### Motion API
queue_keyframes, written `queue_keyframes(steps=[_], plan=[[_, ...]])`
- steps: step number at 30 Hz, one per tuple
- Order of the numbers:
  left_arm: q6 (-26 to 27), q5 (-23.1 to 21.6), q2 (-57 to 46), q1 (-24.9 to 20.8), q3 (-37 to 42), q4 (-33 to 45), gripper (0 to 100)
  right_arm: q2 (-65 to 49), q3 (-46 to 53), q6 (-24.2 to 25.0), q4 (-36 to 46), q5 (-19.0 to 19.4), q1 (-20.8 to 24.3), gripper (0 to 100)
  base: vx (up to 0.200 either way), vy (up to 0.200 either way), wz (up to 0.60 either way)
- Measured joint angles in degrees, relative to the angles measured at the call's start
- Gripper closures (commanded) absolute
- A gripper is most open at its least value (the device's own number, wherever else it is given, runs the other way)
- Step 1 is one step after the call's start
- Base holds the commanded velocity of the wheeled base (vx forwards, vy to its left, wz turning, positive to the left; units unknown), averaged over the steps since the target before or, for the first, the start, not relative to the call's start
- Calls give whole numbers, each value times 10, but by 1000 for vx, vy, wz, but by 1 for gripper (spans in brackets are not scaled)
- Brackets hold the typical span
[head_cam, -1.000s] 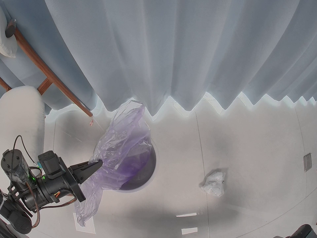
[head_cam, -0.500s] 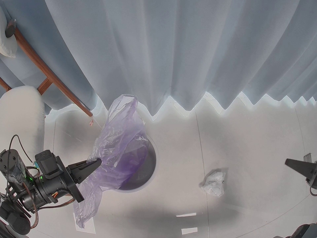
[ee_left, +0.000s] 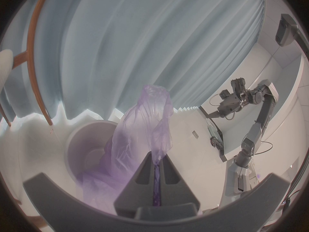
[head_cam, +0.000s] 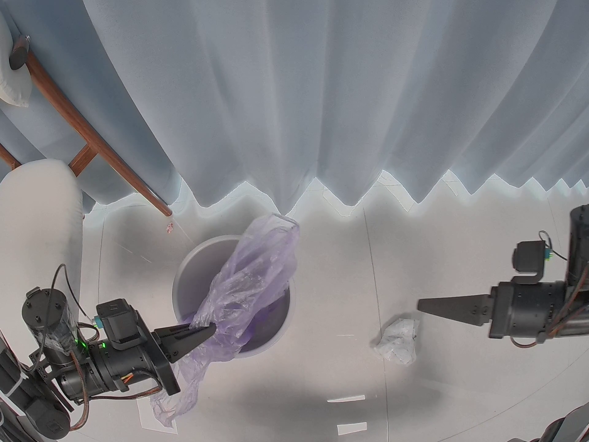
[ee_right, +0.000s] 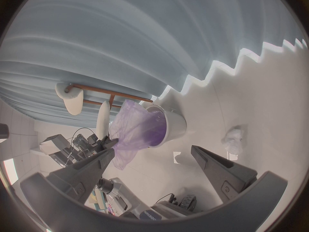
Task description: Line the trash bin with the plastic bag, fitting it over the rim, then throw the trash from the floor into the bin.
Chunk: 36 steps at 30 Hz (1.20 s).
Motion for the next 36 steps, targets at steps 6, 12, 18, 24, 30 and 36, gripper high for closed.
queue_keyframes(steps=[6,12,18,24,30,36], plan=[[1,11,32,-16,1,-18,100,113,-20,5,-115,-49,59,0,0,0,0],[3,22,55,-23,1,-38,100,180,-79,48,-132,-66,104,0,0,0,0],[4,24,65,-29,1,-42,100,231,-121,66,-140,-84,132,0,0,0,0],[4,26,67,-33,2,-43,100,270,-155,67,-145,-87,145,0,0,0,0],[5,28,67,-37,1,-42,100,308,-197,68,-145,-88,155,0,0,0,0],[5,28,67,-41,2,-43,100,342,-212,68,-169,-107,171,100,0,0,0]])
